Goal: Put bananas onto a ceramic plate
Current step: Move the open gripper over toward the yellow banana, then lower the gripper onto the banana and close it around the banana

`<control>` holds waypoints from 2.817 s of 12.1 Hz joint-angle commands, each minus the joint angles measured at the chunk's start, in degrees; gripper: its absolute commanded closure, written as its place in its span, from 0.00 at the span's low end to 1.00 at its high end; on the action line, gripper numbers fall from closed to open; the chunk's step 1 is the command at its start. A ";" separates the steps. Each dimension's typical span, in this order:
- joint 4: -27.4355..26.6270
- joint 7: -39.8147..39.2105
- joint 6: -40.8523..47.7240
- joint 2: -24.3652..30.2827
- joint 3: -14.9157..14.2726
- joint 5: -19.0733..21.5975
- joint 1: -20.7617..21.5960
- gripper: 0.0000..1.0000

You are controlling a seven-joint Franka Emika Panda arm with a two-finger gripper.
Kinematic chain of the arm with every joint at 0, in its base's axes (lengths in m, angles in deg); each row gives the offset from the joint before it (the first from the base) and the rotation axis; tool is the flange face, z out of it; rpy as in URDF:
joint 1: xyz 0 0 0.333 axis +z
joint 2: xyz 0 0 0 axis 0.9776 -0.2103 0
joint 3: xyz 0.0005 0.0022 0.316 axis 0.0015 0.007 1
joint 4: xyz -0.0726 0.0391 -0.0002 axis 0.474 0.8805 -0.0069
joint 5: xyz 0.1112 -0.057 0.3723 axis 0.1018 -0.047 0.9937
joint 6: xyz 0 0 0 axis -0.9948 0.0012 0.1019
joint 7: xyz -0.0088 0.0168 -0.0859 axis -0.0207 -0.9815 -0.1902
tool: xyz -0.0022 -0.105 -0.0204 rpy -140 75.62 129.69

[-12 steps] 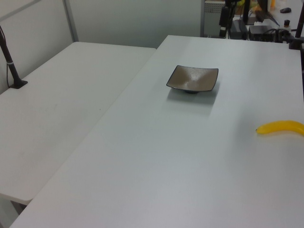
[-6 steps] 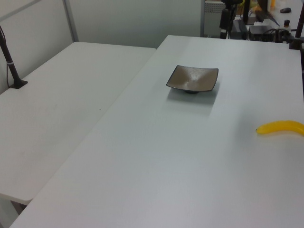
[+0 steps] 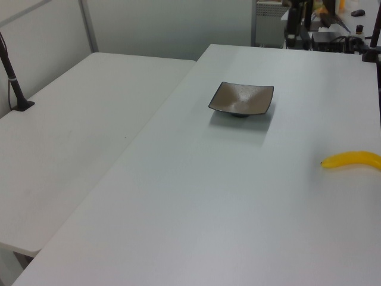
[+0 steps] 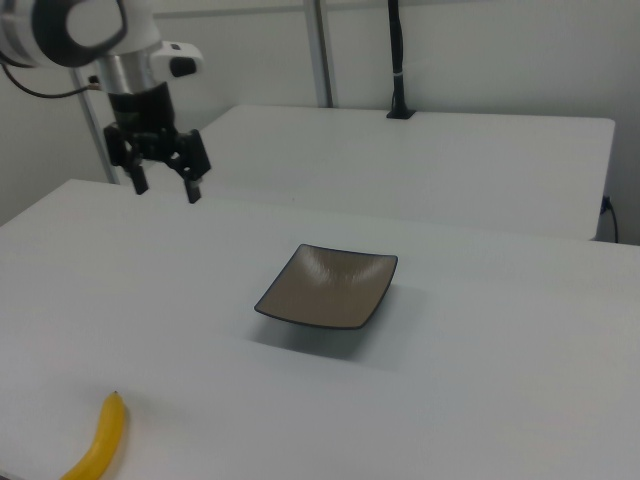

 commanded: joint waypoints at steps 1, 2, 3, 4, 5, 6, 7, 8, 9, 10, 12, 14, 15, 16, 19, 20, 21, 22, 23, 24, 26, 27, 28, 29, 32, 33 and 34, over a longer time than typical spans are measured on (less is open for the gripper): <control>-2.29 -6.95 11.70 6.24 0.89 0.78 1.02 0.00; -3.16 -8.91 15.14 7.39 1.24 0.78 1.02 0.00; -4.65 -9.01 16.31 8.62 1.51 0.78 1.02 0.00; -7.88 -8.93 16.32 10.89 2.12 0.78 1.72 0.00; -10.09 -8.93 16.41 12.31 2.56 0.78 1.81 0.00; -13.85 -9.01 16.06 14.23 3.26 0.78 1.81 0.00; -16.50 -9.02 15.62 15.47 3.53 0.78 1.90 0.00; -19.31 -9.02 14.57 16.53 3.62 0.78 2.16 0.00; -22.04 -9.02 13.52 17.15 3.62 0.78 2.16 0.00; -24.41 -9.02 11.85 17.15 3.62 0.78 2.16 0.00; -29.95 -9.02 7.29 17.33 3.62 0.78 2.16 0.00; -34.17 -8.40 2.46 17.77 3.62 0.86 2.16 0.00; -36.89 -8.23 -0.61 17.86 3.71 0.86 2.16 0.00; -39.44 -8.14 -3.43 17.86 3.62 0.86 2.16 0.00; -44.37 -8.14 -9.24 17.86 3.71 0.86 2.16 0.00; -47.17 -8.14 -12.30 17.86 3.80 0.86 2.25 0.00; -49.55 -8.14 -15.29 17.77 5.28 0.86 2.16 0.00; -51.84 -7.79 -18.02 17.51 7.03 0.86 2.16 0.00; -53.86 -6.48 -21.09 17.24 7.57 0.86 2.16 0.00; -55.62 -6.21 -24.08 17.07 7.66 0.95 2.16 0.00; -57.65 -6.20 -27.26 16.28 7.66 0.95 2.16 0.00; -58.44 -6.20 -28.75 16.19 7.66 0.95 2.16 0.00; -59.15 -6.20 -30.16 16.10 7.75 0.95 2.25 0.00; -59.76 -6.29 -31.39 16.10 7.93 0.95 2.25 0.00; -60.30 -6.29 -31.84 15.23 8.19 0.95 2.25 0.00; -60.38 -6.38 -32.37 14.79 8.37 0.95 3.04 0.00; -60.91 -6.64 -33.68 14.78 8.37 0.95 3.22 0.04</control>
